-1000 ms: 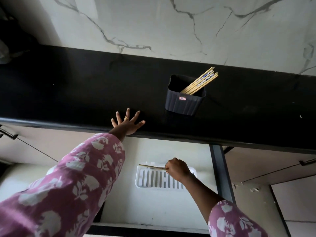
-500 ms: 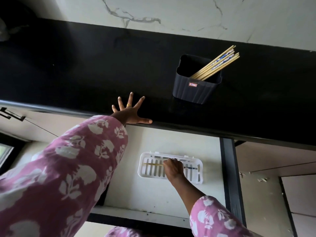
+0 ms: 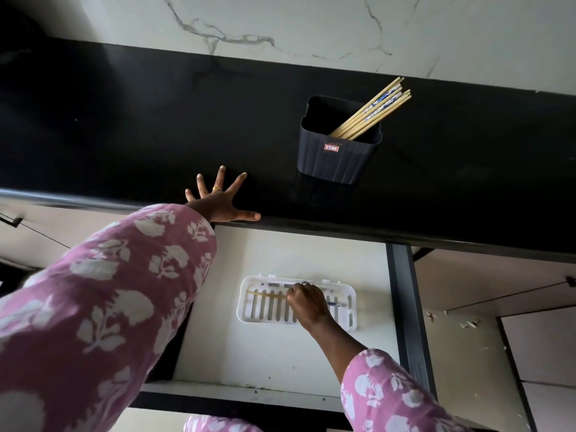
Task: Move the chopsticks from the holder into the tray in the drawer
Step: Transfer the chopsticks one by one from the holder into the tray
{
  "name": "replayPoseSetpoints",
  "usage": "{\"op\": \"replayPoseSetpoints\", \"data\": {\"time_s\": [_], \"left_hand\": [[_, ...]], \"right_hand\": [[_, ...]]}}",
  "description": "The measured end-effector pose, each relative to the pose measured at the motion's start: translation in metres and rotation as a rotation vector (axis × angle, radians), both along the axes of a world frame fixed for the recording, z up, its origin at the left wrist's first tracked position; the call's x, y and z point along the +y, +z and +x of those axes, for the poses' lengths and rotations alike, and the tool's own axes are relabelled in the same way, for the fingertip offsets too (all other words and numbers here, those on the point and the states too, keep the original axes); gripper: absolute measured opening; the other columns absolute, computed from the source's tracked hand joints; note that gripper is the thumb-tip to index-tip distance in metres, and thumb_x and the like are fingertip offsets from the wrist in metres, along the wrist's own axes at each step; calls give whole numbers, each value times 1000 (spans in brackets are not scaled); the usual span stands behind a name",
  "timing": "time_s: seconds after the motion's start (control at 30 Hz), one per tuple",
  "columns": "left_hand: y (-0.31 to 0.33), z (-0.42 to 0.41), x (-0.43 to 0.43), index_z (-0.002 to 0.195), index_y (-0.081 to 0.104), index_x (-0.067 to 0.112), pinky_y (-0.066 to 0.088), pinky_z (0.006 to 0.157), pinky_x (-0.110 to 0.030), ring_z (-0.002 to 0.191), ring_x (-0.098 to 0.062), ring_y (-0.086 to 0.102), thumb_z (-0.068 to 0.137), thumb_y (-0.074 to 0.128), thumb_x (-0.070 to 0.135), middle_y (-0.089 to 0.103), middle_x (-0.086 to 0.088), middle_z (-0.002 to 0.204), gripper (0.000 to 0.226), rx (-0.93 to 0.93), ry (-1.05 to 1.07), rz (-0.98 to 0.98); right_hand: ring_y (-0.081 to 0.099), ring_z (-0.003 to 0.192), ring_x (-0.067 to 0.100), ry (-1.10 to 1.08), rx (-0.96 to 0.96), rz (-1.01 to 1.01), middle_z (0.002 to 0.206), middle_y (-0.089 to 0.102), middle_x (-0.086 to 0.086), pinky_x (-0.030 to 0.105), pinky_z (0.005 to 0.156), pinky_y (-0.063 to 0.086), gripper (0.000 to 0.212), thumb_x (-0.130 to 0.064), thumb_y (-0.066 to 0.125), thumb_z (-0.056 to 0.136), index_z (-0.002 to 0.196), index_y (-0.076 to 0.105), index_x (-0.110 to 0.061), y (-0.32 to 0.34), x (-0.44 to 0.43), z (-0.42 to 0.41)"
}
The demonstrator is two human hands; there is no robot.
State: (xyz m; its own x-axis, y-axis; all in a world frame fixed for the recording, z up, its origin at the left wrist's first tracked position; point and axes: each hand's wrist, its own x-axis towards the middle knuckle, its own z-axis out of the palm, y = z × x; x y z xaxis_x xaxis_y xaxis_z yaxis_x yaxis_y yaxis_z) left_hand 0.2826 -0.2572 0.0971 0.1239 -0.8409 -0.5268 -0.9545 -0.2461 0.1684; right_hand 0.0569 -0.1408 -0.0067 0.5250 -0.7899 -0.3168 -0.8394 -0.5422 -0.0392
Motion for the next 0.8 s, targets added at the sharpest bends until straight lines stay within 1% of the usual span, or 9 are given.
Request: {"op": "replayPoseSetpoints", "data": {"time_s": [0.03, 0.07, 0.17, 0.23, 0.37, 0.5, 0.67, 0.73, 0.8], "left_hand": [[0, 0, 0, 140, -16, 56, -2, 109, -66, 139, -42, -26, 61, 56, 83, -33, 11, 152, 109, 0, 0, 0], [1, 0, 0, 140, -15, 56, -2, 109, -66, 139, -42, -26, 61, 55, 83, -32, 11, 153, 109, 0, -1, -1], [2, -1, 3, 140, -15, 56, -1, 110, -66, 140, -42, -25, 62, 55, 83, -31, 11, 153, 108, -1, -2, -10], [5, -2, 4, 140, -15, 56, 0, 110, -66, 140, -43, -24, 61, 53, 84, -30, 10, 154, 108, -9, -6, -10], [4, -1, 8, 141, -15, 55, 1, 110, -67, 140, -43, -23, 61, 53, 85, -30, 10, 154, 109, -8, -11, -14], [3, -2, 7, 141, -13, 55, 0, 110, -66, 140, -42, -24, 61, 55, 84, -29, 11, 154, 109, 12, -3, -30], [2, -1, 4, 141, -13, 56, 0, 109, -66, 139, -43, -25, 60, 56, 84, -30, 10, 153, 110, 19, -5, -21], [2, -1, 4, 141, -13, 55, 0, 110, -66, 139, -43, -25, 61, 56, 83, -31, 10, 153, 110, 20, -6, -18], [2, -1, 3, 141, -13, 55, 0, 110, -66, 139, -43, -26, 61, 57, 83, -31, 10, 153, 110, 26, -3, -21]], "right_hand": [[57, 40, 14, 21, -38, -20, 40, 55, -2, 14, 37, 39, 39, -6, 82, 11, 40, 59, -16, -4, -4, -3], [56, 41, 14, 59, -64, -38, 43, 54, -3, 16, 38, 40, 35, -7, 80, 18, 44, 59, -17, -4, -6, -7], [59, 51, 19, 231, -221, -327, 55, 59, 1, 21, 46, 45, 11, -3, 60, 60, 58, 64, -13, 15, -15, -16], [60, 55, 22, 248, -352, -448, 62, 62, 5, 25, 48, 50, 24, 3, 46, 68, 67, 67, -8, 27, -30, -20], [61, 58, 26, 157, -560, -660, 66, 63, 8, 30, 46, 49, 19, 9, 56, 72, 75, 69, -4, 61, -64, -25], [67, 67, 26, 150, -631, -894, 76, 70, 9, 30, 66, 54, 18, 2, 55, 84, 84, 72, -3, 100, -111, -39], [68, 66, 27, -209, -732, -1115, 76, 71, 10, 27, 70, 45, 15, -2, 56, 80, 80, 71, -3, 151, -165, -54], [67, 70, 30, -383, -848, -1114, 77, 69, 14, 28, 72, 42, 11, -3, 57, 80, 80, 68, 0, 169, -183, -55], [65, 90, 33, -651, -948, -997, 93, 68, 19, 31, 83, 42, 16, -9, 61, 83, 94, 65, 2, 184, -200, -55]]}}
